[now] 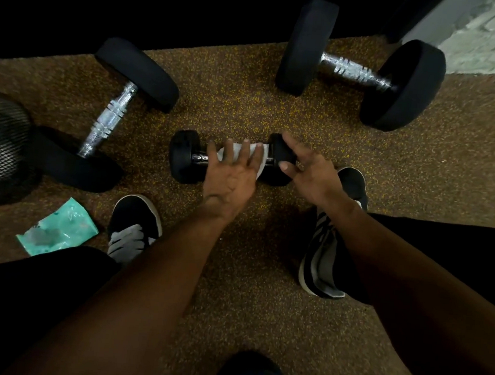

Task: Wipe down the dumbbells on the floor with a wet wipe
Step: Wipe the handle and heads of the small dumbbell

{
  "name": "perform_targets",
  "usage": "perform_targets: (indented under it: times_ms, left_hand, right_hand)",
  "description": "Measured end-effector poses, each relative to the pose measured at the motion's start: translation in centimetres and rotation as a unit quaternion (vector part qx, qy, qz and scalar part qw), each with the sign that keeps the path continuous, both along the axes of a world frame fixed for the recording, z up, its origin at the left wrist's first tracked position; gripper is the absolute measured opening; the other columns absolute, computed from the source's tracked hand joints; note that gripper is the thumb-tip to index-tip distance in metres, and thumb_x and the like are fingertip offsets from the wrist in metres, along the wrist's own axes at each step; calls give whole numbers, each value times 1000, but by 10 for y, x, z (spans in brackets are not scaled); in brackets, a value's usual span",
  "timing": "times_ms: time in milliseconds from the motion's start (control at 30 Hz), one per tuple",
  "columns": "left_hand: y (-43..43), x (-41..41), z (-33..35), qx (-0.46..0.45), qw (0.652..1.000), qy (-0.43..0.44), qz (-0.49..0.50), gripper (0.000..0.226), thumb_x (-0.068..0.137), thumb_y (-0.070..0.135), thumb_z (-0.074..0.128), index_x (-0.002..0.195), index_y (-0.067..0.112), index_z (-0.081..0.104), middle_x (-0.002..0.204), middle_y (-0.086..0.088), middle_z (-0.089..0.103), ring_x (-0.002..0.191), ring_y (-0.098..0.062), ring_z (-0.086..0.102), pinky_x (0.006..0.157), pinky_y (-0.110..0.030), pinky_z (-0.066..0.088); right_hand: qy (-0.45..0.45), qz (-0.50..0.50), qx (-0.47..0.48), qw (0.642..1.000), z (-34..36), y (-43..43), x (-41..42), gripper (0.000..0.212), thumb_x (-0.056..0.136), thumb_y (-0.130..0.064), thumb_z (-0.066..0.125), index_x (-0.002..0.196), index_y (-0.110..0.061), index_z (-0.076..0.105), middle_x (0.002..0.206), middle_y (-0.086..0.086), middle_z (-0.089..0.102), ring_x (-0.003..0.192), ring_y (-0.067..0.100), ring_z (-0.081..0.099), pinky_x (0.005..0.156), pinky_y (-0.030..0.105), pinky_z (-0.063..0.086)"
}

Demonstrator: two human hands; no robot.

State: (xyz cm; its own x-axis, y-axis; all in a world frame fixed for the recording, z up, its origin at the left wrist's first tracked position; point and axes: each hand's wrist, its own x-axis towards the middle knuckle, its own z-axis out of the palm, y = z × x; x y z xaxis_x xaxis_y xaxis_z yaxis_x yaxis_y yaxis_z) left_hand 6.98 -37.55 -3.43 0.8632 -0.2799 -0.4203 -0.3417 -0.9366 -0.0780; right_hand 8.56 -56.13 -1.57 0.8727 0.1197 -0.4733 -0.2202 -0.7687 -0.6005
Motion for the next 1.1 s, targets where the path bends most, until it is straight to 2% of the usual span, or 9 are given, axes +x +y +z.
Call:
perform_targets:
  times_ms: [100,333,400,500,600,700,800,900,1100]
  left_hand:
    - [7,13,1,2,1000,1,26,58,96,31,46,151,21,29,151,-8,44,138,-38,36,108,-62,26]
    - [3,29,2,-89,995,43,-19,48,94,30,49,141,25,45,133,-1,62,120,-26,55,100,-51,32]
    - [14,45,1,-89,993,79,20,37,97,33,49,133,28,53,116,-4,69,105,-28,62,95,-48,37]
    - [3,61,2,-205,955,182,115,28,102,34,41,116,19,61,103,-7,63,94,-29,60,91,-45,44]
    - [-6,74,2,-230,932,243,142,32,103,32,41,114,12,64,110,-11,61,96,-30,57,84,-41,44]
    - [-3,87,0,-208,919,287,174,37,93,40,45,112,17,66,119,-10,64,104,-33,59,93,-43,47]
    - [-8,84,5,-168,942,271,110,34,92,42,42,106,18,62,124,-14,62,105,-34,59,91,-41,47]
    - [-15,56,12,-144,971,187,44,30,101,25,45,123,11,60,130,-12,60,122,-33,53,95,-40,37]
    - [-1,-7,5,-83,996,-9,-22,57,94,26,47,149,15,38,152,-5,45,140,-31,36,107,-55,31]
  right_hand:
    - [1,3,-5,1000,3,2,-2,60,97,-35,53,150,-43,26,149,-3,47,134,23,46,112,41,32]
    - [21,0,-8,1000,-2,1,1,60,95,-38,55,148,-47,27,149,-3,47,134,24,46,111,39,36]
    - [17,-8,-8,1000,-1,2,1,60,95,-37,55,148,-47,28,149,-3,47,135,23,46,110,37,32]
    - [14,-12,-14,1000,2,5,1,60,96,-34,54,148,-47,27,148,-1,48,133,24,46,109,35,31]
    - [18,4,-25,1000,2,5,1,61,97,-32,54,149,-45,26,148,0,48,133,26,46,108,36,32]
    - [10,8,-28,1000,1,5,-2,62,97,-32,55,150,-44,26,143,0,54,125,25,53,99,30,38]
    - [5,3,-15,1000,0,3,-5,63,96,-30,57,150,-42,27,146,-2,51,128,22,52,102,31,37]
    - [13,-13,-8,1000,-1,4,-4,62,95,-32,57,149,-44,29,146,-4,50,130,20,51,108,34,38]
    - [20,-34,6,999,2,4,-2,59,94,-33,59,147,-44,34,140,-4,57,128,18,53,109,39,39]
